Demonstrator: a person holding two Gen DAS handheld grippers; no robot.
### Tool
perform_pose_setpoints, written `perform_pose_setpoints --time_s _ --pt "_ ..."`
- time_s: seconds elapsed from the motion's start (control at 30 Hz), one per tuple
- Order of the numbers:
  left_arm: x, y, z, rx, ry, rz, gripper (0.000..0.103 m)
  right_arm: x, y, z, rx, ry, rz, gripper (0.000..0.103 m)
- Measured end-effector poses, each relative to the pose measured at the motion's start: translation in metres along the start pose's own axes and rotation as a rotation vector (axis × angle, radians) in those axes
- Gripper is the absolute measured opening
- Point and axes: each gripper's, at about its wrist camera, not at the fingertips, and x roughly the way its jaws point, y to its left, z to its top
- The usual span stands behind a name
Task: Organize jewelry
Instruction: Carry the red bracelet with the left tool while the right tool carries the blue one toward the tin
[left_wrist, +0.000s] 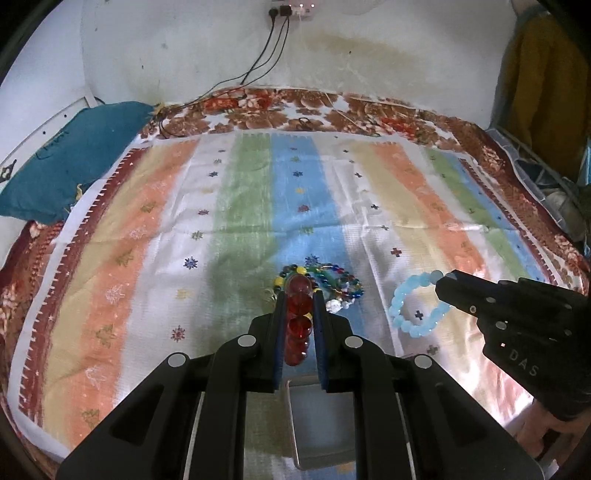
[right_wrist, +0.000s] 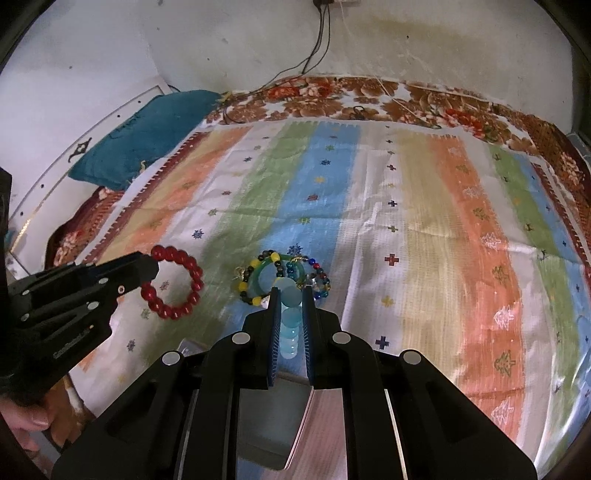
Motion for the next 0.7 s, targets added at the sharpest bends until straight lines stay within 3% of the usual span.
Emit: perform_pose_setpoints --time_s 0.7 --pt "-0.016 -0.015 -0.026 0.024 0.001 -0.069 0.013 -0.025 0.001 -0.022 0.0 -0.05 0.003 0.012"
